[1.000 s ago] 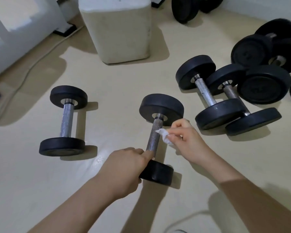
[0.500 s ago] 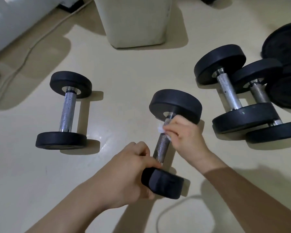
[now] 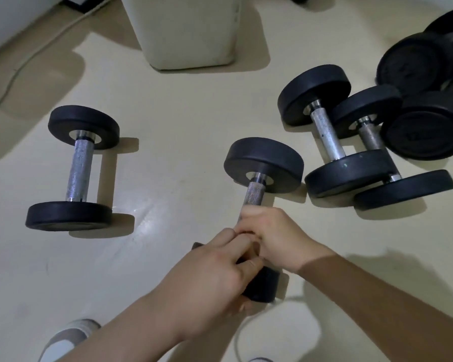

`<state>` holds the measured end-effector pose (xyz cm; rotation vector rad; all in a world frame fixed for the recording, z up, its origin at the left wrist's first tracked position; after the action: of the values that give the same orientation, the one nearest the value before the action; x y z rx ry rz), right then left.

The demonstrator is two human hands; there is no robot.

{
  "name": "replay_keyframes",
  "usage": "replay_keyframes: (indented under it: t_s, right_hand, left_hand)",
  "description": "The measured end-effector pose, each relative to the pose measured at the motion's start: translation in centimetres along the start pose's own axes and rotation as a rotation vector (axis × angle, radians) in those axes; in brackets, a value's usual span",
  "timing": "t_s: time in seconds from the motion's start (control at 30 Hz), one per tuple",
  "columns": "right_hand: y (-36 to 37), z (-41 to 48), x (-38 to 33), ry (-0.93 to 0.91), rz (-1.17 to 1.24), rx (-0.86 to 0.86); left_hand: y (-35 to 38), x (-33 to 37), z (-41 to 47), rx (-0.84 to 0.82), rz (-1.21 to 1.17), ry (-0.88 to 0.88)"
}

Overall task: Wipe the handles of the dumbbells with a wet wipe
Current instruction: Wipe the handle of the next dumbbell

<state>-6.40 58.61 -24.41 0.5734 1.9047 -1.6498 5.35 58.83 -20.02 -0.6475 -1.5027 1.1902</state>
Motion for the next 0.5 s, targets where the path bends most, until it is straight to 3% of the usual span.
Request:
replay_keyframes:
  t_s: [0.03,0.13,0.2,0.27,0.3,0.43,0.5]
  right_hand:
    - [-0.6,0.8,0.8,0.013,-0.037,0.027]
    - [-3.5,2.7,2.6,0.086,-0.142,0.342]
    - [-1.9,1.0,1.5,0.010,-0.180,0.197]
    - [-0.7,-1.2,-0.5,-0.086,-0.166,-0.109]
    - [-1.0,-1.1,-0.7,-0.116,-0.198,-0.160]
    - [-3.4,2.6,3.0,-0.008,-0.257,0.241]
    - [-1.8,0.9,1.6,-0.025,-0.168,0.139]
  left_hand:
    - [0.1,0.4,0.1,0.016,0.028,0.017]
    - [0.1,1.1,-0.1,0.088,0.046,0.060]
    - [0.1,1.3,-0.1,0.125,0.041,0.086]
    - [0.2,1.5,-0.1,0.160,0.054,0.101]
    - [0.2,1.8,-0.1,0.171,0.062,0.111]
    - [0.4,2.2,-0.1,0.127,0.105,0.140]
    - [0.3,1.9,-0.3,0.110,0.089,0.139]
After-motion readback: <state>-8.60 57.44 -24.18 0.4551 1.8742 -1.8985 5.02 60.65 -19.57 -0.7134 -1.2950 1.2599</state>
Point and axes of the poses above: each hand's wrist, its own z-axis towards the middle knuckle, its own y-axis out of the palm, x = y × z, the point moved 5 cm from there along z, towards the middle knuckle, and after that the axes turned 10 degrees about x, right-handed, at the moved point
